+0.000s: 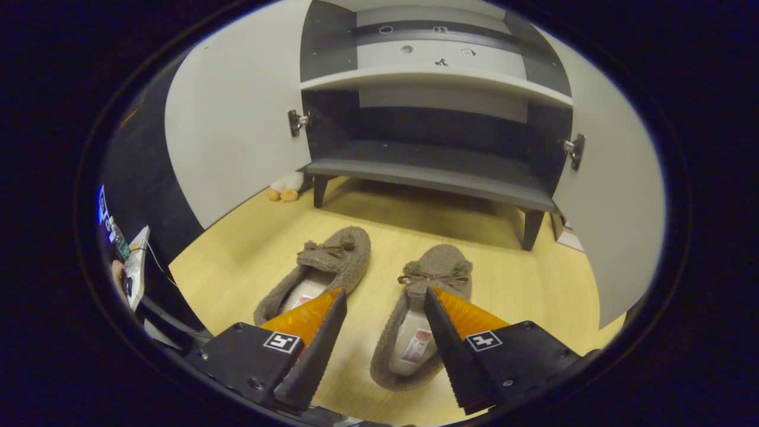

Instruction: Grab one shoe with the right hand and put it into the shoe cabinet, grab the other shoe with the left hand and put it into the shoe cabinet; then close the right door with the right hand and the left door with the left hand.

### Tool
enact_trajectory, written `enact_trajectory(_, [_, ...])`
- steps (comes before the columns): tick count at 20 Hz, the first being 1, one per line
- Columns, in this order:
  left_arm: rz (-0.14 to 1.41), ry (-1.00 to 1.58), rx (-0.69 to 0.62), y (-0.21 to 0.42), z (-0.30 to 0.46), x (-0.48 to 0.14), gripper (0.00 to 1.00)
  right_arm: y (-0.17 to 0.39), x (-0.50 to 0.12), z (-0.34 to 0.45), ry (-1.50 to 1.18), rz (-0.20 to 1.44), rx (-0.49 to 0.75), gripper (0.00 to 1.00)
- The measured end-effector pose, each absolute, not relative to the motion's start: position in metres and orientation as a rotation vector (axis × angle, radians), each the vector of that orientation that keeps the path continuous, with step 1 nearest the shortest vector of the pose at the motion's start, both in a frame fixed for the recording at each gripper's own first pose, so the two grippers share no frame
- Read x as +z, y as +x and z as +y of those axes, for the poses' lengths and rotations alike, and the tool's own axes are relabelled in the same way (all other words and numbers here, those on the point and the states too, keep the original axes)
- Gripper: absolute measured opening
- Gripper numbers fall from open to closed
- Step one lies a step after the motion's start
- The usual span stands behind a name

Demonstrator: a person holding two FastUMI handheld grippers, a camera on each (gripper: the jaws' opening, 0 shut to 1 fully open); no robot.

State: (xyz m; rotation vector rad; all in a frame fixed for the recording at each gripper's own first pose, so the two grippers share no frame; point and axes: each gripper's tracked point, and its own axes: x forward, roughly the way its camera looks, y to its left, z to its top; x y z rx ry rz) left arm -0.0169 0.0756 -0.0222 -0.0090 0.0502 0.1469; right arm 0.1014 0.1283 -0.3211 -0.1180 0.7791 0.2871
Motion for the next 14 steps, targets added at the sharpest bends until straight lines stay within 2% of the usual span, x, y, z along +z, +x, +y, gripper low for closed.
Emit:
enact_trajectory(1, [0.060,-0.011,0.152,-0.019,0.077,-0.025,0.95,0.104,-0.331,0.129,-0.116,0.805,0.284,0.82])
enact_trajectory(4, [0.077,-0.001,0.171,-0.021,0.086,-0.031,0.94,0.115,-0.359,0.128,-0.144,0.848,0.259,0.75])
enact_trajectory(5, [0.080,0.001,0.175,-0.022,0.088,-0.031,0.95,0.120,-0.367,0.126,-0.163,0.861,0.238,0.67])
enact_trajectory(8, [0.081,0.005,0.180,-0.020,0.091,-0.032,0.95,0.136,-0.373,0.122,-0.195,0.823,0.181,0.65])
enact_trajectory(11, [0.089,0.009,0.179,-0.020,0.092,-0.034,0.95,0.146,-0.375,0.117,-0.220,0.779,0.117,0.55])
enact_trajectory(12, [0.090,0.010,0.177,-0.019,0.092,-0.034,0.95,0.148,-0.374,0.115,-0.226,0.764,0.103,0.51])
enact_trajectory(13, [0.087,0.011,0.175,-0.019,0.092,-0.034,0.95,0.149,-0.374,0.114,-0.214,0.752,0.097,0.39])
enact_trajectory(14, [0.085,0.011,0.172,-0.020,0.091,-0.034,0.95,0.150,-0.373,0.112,-0.203,0.737,0.093,0.34])
